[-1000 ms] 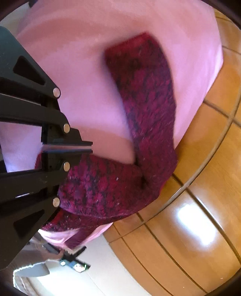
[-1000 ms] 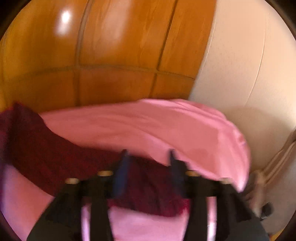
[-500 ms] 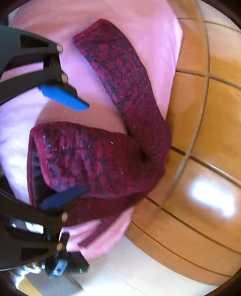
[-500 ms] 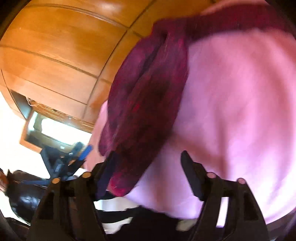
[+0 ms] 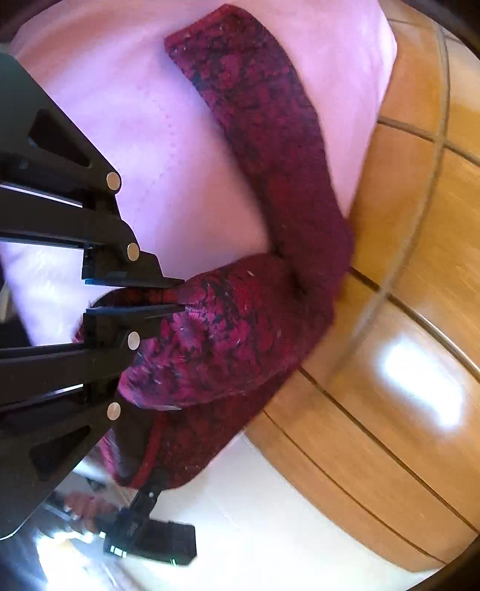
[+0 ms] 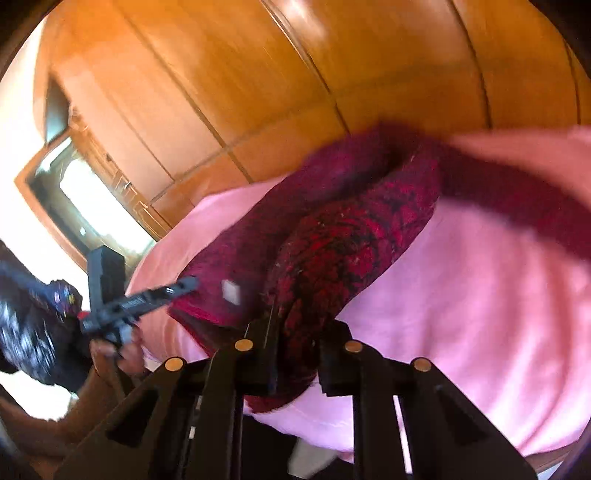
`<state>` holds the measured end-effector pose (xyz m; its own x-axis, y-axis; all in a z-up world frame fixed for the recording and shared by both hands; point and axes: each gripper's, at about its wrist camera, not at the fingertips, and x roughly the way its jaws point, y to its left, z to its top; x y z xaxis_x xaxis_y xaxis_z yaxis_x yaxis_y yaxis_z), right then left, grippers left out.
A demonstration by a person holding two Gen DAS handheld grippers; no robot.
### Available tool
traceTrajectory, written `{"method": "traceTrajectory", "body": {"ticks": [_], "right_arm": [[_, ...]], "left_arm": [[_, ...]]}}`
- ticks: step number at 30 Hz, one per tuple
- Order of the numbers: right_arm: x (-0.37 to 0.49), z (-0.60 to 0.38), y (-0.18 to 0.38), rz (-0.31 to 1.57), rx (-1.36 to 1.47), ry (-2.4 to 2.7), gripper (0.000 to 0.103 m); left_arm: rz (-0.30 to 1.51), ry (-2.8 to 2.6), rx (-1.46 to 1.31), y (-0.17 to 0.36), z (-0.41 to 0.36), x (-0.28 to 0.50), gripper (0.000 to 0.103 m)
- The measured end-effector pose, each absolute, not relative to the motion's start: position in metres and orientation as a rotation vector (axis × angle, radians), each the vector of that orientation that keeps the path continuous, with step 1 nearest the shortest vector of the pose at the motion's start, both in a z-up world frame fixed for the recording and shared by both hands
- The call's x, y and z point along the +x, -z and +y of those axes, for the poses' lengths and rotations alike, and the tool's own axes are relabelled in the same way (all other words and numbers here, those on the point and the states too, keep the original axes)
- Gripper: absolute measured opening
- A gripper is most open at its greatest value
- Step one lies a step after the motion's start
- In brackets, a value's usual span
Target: Fold small clothes
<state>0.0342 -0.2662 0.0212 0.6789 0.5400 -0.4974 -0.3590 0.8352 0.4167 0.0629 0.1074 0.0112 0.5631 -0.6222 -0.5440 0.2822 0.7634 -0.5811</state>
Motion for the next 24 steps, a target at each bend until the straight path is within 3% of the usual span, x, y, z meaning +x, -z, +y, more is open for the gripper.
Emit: {"method": "traceTrajectory", "body": {"ticks": [5,9,13,14,15,16,18,24], "right_arm": [[-0.017,-0.284,0.000,0.787,0.105,-0.492,0.014],[-0.022,-0.284,0.046,0.954,0.094,-0.469,0.024],[-0.015,-0.307,0.045,0.902,0.202,-0.346,0.040],[-0.006,-0.313,0.043,0.885,0.220,-0.319,0.040],[-0.002,-0.319,0.039,0.863,0.238,-0.297,0.041],[0.002,-0.321,0.039,0.848,0.245,-0.286,0.044],[0.011,-0.325,0.035,0.813,0.254,-0.247,0.055],[0.055,-0.309,0.045,0.804,0.312,-0.271,0.058]], "left_arm": [[0.891,0.712,-0.435,0.001,0.090,0.020,0.009],[1.002,0.528,-0.440,0.036,0.112,0.010,0.025],[0.977,0.487,-0.477,0.029,0.126,0.017,0.027],[0.960,0.499,-0.466,0.022,0.123,0.017,0.032],[0.938,0.521,-0.463,0.015,0.115,0.020,0.046],[0.913,0.535,-0.464,0.009,0.107,0.025,0.058],[0.879,0.564,-0.450,0.000,0.094,0.029,0.070],[0.919,0.531,-0.322,0.012,0.026,0.067,0.073]]}}
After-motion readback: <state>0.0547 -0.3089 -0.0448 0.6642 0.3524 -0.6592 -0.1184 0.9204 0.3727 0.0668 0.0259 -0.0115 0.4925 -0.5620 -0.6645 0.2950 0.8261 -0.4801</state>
